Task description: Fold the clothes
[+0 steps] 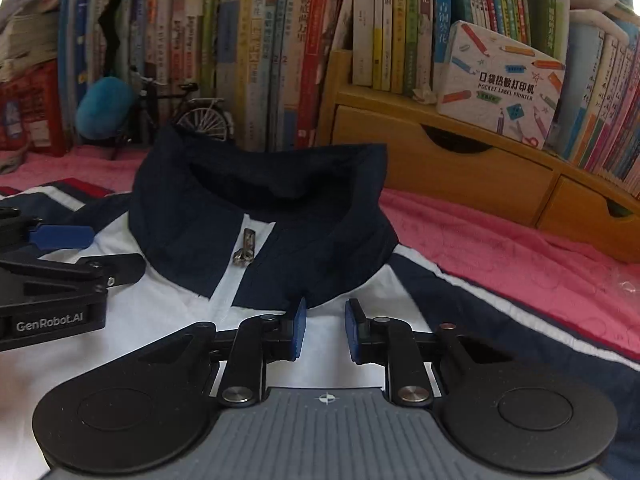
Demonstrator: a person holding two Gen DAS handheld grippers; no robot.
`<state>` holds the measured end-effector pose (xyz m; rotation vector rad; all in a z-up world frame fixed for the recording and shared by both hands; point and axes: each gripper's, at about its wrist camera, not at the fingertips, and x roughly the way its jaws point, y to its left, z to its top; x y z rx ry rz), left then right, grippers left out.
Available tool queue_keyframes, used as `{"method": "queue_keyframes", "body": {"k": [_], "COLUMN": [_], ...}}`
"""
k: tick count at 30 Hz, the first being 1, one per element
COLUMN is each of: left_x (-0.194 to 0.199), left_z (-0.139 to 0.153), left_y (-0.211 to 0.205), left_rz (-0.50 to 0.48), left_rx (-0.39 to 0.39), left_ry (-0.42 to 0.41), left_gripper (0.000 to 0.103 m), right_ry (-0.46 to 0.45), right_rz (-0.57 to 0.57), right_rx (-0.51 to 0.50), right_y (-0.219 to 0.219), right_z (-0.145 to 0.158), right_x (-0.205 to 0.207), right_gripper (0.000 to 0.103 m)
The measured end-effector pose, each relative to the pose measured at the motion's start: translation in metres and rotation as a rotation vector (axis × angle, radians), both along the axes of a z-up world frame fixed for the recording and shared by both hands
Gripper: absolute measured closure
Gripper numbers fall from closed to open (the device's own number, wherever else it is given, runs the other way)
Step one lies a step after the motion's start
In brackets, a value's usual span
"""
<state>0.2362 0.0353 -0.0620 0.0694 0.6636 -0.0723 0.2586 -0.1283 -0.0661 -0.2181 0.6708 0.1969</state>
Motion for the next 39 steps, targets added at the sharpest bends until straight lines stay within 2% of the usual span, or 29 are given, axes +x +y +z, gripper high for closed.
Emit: {"method": "queue_keyframes", "body": {"k": [3,6,10,12,16,20,22,23,24,25,26,27,29,32,34,37,38,39], "left_x": [0.019,0.031,0.034,0.038,0.040,0.038,0.038,0.038,0.039,0.040,0.041,0.042,0.042,0.041,0.042,0.041,0.041,0.041], "left_z": [0.000,-0.001,-0.003,-0.004,-0.006,-0.005,-0.005,-0.005,-0.006,-0.006,-0.007,-0.008,-0.009,-0.011,-0.012,-0.013,-0.013,-0.013], "left_y": [0.004,0.011,0.012,0.012,0.014,0.007,0.005,0.005,0.006,0.009,0.013,0.016,0.015,0.017,0.017,0.017,0.017,0.017], "left_rz": [0.008,0.003,-0.031,-0.025,-0.008,-0.001,0.004,0.008,0.011,0.016,0.021,0.026,0.031,0.040,0.042,0.043,0.043,0.043], "left_rx": [-0.006,-0.028,-0.013,-0.013,-0.034,0.017,0.032,0.033,0.024,0.005,-0.019,-0.036,-0.029,-0.029,-0.030,-0.029,-0.028,-0.025], "left_ry": [0.006,0.013,0.012,0.016,0.029,0.016,0.013,0.015,0.019,0.028,0.037,0.043,0.044,0.048,0.051,0.051,0.051,0.049], "left_gripper": [0.038,0.037,0.035,0.029,0.024,0.021,0.019,0.018,0.016,0.015,0.013,0.011,0.009,0.006,0.005,0.004,0.004,0.004], "right_ry": [-0.039,-0.066,-0.037,-0.022,-0.030,-0.053,-0.054,-0.040,-0.020,0.000,0.020,0.037,0.062,0.082,0.038,0.032,0.020,0.007], "right_rz": [-0.006,-0.007,-0.016,-0.018,-0.017,-0.008,-0.003,0.021,0.055,0.088,0.122,0.161,0.222,0.215,0.137,-0.035,-0.104,-0.174], "right_rx": [-0.050,-0.057,0.047,0.097,0.068,0.002,0.005,0.048,0.108,0.167,0.227,0.264,0.262,0.210,0.139,0.127,0.114,0.101], "right_y": [0.003,0.002,-0.014,-0.020,-0.016,-0.005,-0.004,-0.007,-0.011,-0.016,-0.020,-0.023,-0.028,-0.048,-0.077,-0.139,-0.164,-0.190], "right_z": [-0.006,-0.009,-0.006,-0.005,-0.005,-0.005,-0.003,0.000,0.003,0.006,0.009,0.011,0.010,-0.002,-0.009,-0.010,-0.012,-0.014], "right_x": [0.018,0.027,0.034,0.037,0.036,0.029,0.021,0.013,0.002,-0.008,-0.019,-0.030,-0.051,-0.070,-0.079,-0.078,-0.076,-0.074], "right_gripper": [0.083,0.085,0.085,0.085,0.085,0.083,0.078,0.063,0.039,0.030,0.026,0.026,0.026,0.024,0.023,0.023,0.021,0.013]}}
